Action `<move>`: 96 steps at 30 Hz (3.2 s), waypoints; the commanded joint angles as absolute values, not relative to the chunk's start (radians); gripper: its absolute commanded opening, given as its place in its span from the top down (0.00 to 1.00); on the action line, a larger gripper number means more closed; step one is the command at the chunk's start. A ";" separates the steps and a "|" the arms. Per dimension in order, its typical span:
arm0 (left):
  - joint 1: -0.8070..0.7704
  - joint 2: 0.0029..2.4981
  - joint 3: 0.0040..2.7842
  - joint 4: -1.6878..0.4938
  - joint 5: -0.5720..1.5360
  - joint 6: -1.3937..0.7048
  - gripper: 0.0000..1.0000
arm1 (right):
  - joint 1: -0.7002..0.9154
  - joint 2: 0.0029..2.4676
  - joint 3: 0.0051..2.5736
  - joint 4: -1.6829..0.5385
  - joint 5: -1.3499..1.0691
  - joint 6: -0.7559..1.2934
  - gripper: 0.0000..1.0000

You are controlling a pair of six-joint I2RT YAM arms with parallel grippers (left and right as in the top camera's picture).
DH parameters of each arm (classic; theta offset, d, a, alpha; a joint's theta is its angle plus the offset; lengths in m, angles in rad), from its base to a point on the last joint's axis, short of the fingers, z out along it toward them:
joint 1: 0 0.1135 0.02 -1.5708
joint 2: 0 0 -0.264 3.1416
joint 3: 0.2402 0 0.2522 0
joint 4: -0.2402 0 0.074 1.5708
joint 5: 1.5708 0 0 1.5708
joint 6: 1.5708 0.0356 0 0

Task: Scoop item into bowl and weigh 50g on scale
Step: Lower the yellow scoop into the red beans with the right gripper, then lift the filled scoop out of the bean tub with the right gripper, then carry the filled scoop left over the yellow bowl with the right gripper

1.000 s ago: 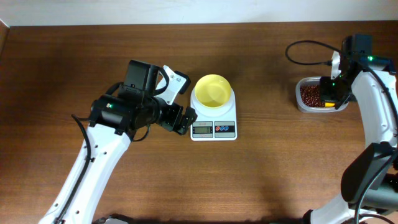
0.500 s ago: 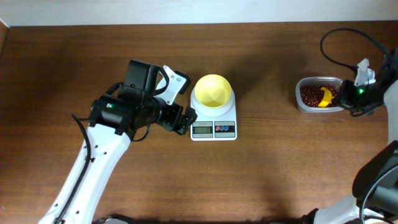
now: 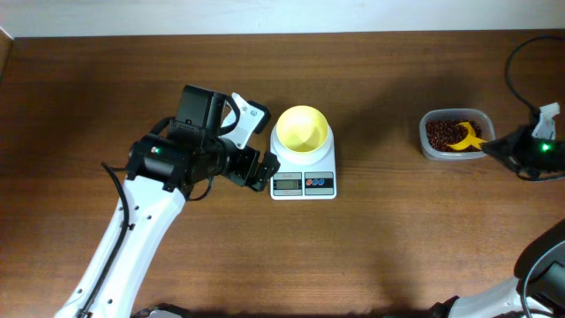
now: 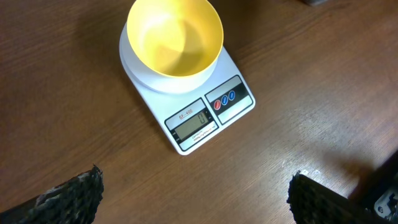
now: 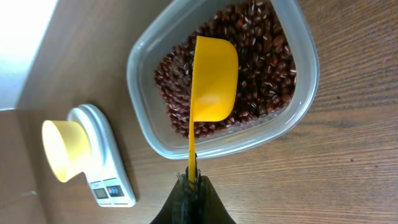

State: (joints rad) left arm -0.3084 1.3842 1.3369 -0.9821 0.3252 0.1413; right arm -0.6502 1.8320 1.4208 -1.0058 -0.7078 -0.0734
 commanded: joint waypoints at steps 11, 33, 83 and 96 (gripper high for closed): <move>-0.310 1.392 1.326 -0.981 0.333 0.162 0.01 | -0.727 1.841 1.398 -1.007 -0.891 -0.063 0.96; -0.310 1.392 1.326 -0.981 0.333 0.162 0.01 | -0.800 1.841 1.390 -1.044 -1.044 -0.075 0.96; -0.310 1.392 1.326 -0.981 0.333 0.162 0.01 | -0.497 1.841 1.390 -1.130 -1.552 -0.156 0.96; -0.310 1.392 1.326 -0.981 0.333 0.162 0.01 | -0.331 1.841 1.390 -1.130 -1.552 -0.149 0.96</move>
